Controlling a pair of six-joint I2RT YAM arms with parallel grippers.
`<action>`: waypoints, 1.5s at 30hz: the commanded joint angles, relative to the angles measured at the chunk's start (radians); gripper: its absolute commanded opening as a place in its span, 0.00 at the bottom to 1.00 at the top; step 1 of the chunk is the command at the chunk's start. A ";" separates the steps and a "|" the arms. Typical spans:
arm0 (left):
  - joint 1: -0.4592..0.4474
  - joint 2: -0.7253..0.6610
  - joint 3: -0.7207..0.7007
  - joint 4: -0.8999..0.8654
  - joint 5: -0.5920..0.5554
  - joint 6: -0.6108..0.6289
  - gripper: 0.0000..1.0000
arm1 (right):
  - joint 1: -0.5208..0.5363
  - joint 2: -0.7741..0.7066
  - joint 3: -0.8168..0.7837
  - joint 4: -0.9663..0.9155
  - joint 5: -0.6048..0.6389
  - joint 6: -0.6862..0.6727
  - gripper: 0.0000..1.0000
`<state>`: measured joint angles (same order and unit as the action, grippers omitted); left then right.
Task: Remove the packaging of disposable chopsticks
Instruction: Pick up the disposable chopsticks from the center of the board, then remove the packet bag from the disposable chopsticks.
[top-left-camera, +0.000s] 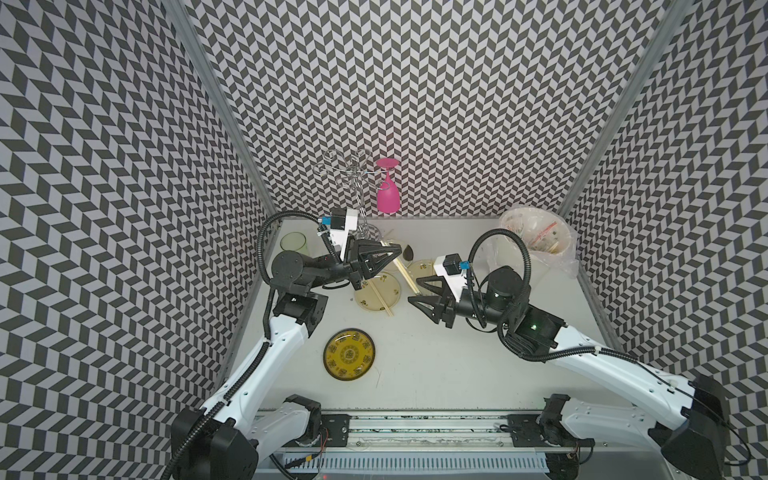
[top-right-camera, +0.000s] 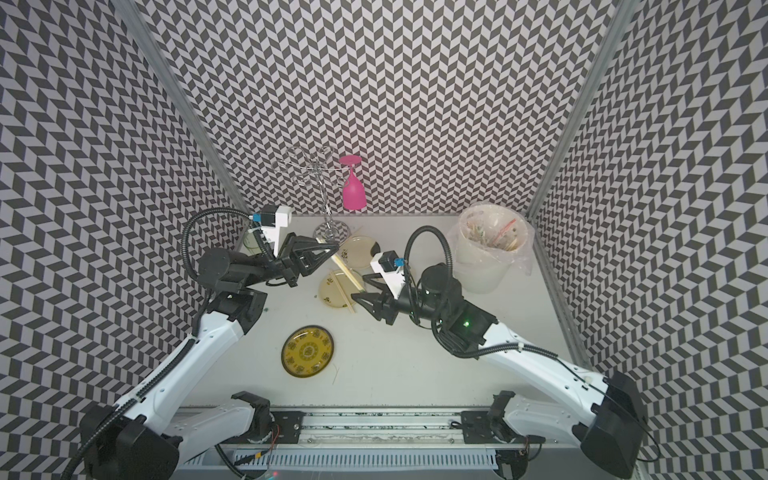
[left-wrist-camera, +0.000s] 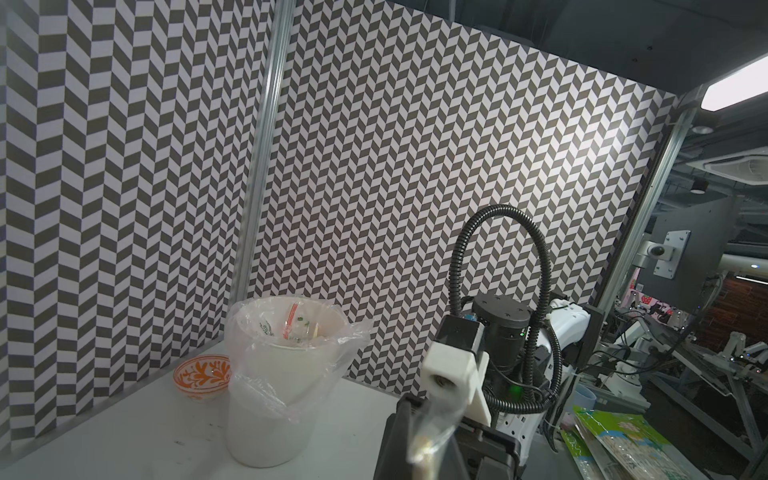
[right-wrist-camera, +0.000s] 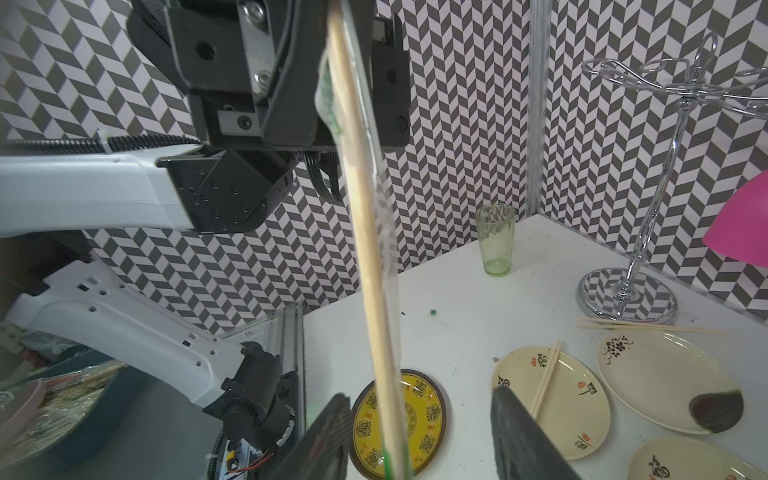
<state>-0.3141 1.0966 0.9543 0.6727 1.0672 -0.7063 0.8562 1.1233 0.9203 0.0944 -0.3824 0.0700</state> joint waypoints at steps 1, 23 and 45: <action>-0.003 -0.022 0.048 -0.119 0.050 0.129 0.00 | -0.003 -0.052 0.046 -0.087 -0.066 -0.095 0.59; -0.030 -0.016 0.085 -0.199 0.238 0.201 0.00 | 0.005 0.083 0.119 -0.163 -0.299 -0.099 0.38; -0.008 -0.051 0.074 -0.173 0.153 0.185 0.65 | 0.007 0.076 0.082 -0.092 -0.264 -0.052 0.00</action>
<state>-0.3401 1.0748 1.0180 0.4843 1.2671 -0.5308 0.8619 1.2392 1.0130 -0.0635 -0.6868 0.0048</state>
